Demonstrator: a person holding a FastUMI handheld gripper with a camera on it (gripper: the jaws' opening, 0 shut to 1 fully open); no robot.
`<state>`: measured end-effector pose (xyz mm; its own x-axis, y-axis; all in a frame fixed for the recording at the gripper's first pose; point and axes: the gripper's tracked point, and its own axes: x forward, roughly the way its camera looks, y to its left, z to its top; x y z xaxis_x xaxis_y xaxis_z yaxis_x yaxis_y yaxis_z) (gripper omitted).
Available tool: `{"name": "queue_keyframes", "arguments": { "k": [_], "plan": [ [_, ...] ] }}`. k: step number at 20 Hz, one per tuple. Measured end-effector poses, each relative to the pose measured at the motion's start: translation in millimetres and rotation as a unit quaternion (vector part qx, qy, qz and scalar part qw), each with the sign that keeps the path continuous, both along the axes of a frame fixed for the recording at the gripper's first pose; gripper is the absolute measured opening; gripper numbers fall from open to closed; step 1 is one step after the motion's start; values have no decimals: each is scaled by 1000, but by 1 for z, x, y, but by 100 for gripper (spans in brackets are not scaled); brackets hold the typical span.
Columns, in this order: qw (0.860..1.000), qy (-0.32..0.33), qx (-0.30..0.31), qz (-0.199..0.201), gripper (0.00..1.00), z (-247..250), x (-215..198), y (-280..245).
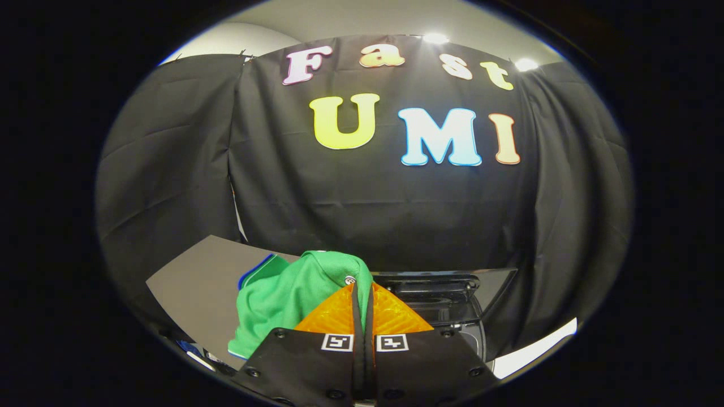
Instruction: Put the clothes into the washing machine and then close the washing machine lid.
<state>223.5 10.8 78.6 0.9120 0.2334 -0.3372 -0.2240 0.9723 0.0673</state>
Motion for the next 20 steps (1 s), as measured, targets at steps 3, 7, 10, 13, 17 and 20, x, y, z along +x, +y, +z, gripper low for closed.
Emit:
{"name": "queue_keyframes", "arguments": {
  "k": [3, 7, 10, 13, 17, 20],
  "plan": [
    [1000, 12, -1, -4, 1, -14, 3, -21],
    [999, 34, -11, -3, 1, -45, 5, -40],
    [998, 57, -13, 0, 1, -76, 5, -51],
    [996, 83, -13, 3, 1, -113, 4, -57],
    [993, 118, -25, -2, 1, -162, 4, -67],
    [989, 143, -20, -15, 1, -192, 1, -78]
  ]
}}
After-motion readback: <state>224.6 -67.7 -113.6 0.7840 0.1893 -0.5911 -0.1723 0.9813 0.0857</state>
